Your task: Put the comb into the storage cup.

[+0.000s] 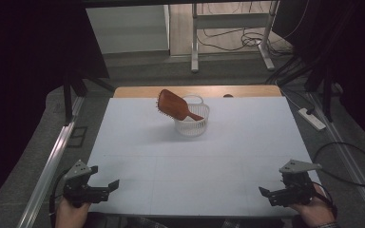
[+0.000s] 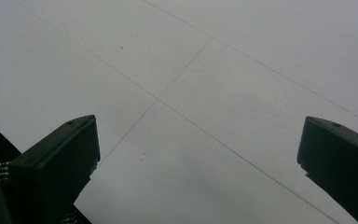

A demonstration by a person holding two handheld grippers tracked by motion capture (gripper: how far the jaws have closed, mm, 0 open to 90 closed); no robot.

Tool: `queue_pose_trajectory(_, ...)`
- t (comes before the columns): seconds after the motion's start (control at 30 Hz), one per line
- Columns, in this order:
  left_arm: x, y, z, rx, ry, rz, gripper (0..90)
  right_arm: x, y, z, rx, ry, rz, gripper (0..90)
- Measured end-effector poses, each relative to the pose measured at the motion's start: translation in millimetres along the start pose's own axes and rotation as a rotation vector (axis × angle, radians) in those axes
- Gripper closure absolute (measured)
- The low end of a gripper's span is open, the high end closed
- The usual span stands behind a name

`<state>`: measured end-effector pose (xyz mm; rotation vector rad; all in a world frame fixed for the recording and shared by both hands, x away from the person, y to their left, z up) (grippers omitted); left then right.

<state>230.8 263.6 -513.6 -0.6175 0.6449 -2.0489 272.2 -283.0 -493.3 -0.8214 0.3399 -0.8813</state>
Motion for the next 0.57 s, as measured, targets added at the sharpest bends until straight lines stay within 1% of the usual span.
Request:
queue_pose_trajectory(0.37,1.7,-1.5,-3.4,-0.025,0.011,0.022,0.1,-0.5,-0.1,0.2,0.001,-0.001,-0.001,0.0)
queue_pose_trajectory(0.43,1.7,-2.0,-3.8,-0.025,0.009,0.025,0.2,-0.3,0.1,0.1,-0.001,-0.001,-0.002,0.0)
queue_pose_trajectory(0.57,0.5,-1.6,-3.5,-0.02,-0.006,0.018,0.3,-0.2,0.1,0.1,0.0,-0.002,-0.002,0.0)
Point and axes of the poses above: each handheld gripper's, and its own axes: y roughly forward along the jaws, z roughly out of its top, x roughly to its right, the point moved 5 cm from there along y, roughly forward along the jaws, and after that the axes turned 2 degrees about -z, right-handed, at the moved point
